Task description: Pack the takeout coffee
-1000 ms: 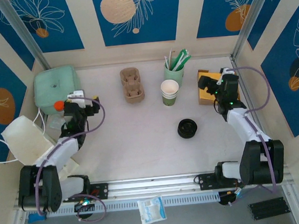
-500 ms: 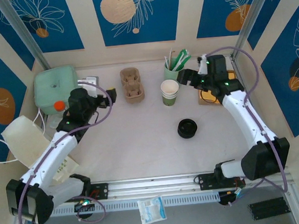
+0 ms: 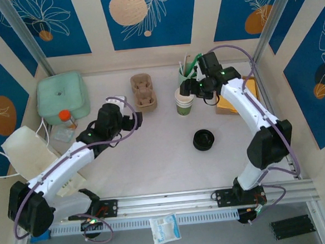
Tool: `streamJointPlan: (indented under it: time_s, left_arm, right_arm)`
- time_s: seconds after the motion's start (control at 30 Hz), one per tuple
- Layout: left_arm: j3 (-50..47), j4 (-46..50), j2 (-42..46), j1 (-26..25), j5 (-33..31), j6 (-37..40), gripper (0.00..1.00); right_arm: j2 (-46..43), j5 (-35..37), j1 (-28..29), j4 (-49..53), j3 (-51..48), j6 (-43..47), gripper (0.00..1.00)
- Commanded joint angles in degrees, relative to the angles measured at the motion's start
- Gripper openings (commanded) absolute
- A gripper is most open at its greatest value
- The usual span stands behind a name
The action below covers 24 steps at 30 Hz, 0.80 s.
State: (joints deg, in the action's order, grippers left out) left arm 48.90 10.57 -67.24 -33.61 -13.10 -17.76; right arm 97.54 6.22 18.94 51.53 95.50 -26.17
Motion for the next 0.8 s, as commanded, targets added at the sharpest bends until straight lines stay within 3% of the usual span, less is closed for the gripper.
streamJointPlan:
  time_s: [0.0, 0.13, 0.77]
  left_arm:
    - [-0.30, 0.35, -0.23, -1.00, -1.05, -1.14, 0.99]
    - [-0.02, -0.28, -0.35, -1.72, -0.65, -0.92, 0.99]
    - [0.11, -1.48, 0.43, -3.84, -0.17, -0.08, 0.99]
  right_arm:
    - [3.28, 3.56, 0.54, 4.81, 3.56, 0.01, 0.65]
    - [6.41, 5.35, 0.08, 5.22, 6.43, -0.52, 0.56]
    - [13.88, 6.53, -2.05, 4.55, 10.22, -0.58, 0.42]
